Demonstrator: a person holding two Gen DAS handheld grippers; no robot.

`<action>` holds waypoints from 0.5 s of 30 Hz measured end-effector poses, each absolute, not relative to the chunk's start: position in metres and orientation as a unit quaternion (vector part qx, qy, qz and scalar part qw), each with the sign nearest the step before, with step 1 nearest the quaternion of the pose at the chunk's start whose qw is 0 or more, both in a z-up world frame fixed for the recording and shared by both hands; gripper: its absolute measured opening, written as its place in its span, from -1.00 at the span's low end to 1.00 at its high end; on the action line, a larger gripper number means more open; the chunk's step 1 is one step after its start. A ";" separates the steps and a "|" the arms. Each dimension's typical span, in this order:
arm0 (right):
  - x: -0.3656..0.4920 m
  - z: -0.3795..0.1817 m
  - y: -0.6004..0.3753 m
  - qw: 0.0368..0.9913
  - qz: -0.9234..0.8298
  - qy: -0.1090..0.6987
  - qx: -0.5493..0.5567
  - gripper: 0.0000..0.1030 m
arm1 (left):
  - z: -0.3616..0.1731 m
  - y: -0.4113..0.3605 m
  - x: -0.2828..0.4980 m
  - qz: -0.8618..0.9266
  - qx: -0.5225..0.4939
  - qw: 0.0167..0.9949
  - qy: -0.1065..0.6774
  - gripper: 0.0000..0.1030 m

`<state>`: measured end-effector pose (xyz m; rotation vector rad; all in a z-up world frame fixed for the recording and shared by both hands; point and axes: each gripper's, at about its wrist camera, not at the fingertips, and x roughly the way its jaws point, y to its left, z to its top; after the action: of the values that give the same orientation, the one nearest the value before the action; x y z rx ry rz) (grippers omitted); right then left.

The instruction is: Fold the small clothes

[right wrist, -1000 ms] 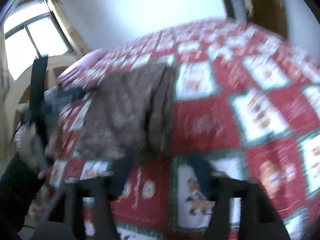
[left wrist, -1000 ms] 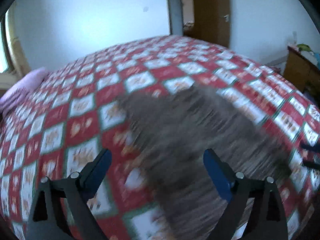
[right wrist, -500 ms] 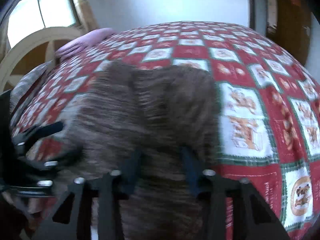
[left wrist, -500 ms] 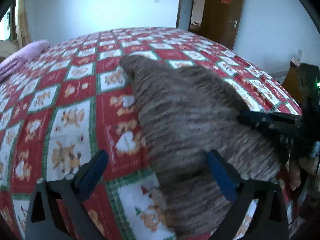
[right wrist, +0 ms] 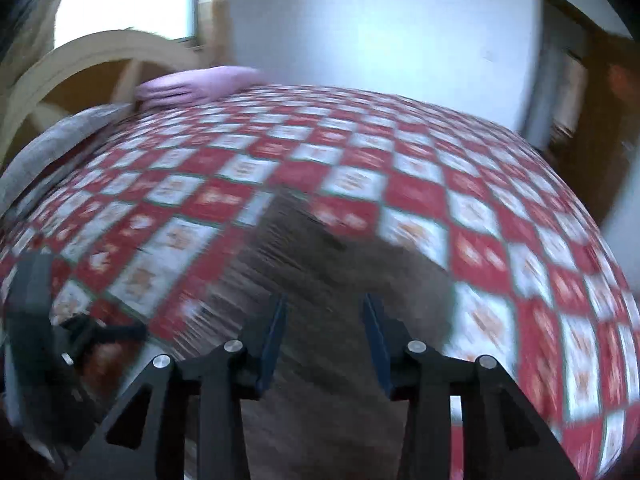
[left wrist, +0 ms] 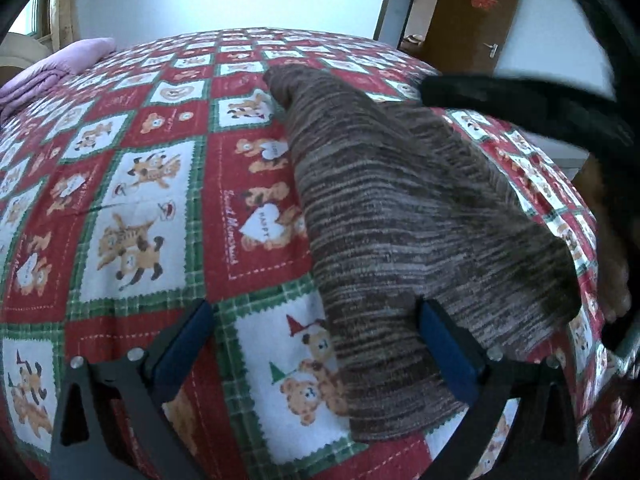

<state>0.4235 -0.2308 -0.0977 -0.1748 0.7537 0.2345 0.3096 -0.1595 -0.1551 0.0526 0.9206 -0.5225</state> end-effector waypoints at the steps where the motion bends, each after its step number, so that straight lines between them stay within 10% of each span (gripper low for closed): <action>1: 0.435 -0.101 -0.220 0.915 0.121 0.372 -0.101 -0.20 | -0.155 -0.159 0.309 -0.250 0.026 0.863 0.438 1.00; 15: 0.460 -0.126 -0.239 0.908 0.135 0.397 -0.021 0.11 | -0.155 -0.157 0.306 -0.281 0.015 0.857 0.431 1.00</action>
<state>0.4602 -0.2393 -0.1261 -0.0427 0.8199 0.2780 0.3059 -0.1568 -0.1545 0.0322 0.9053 -0.5897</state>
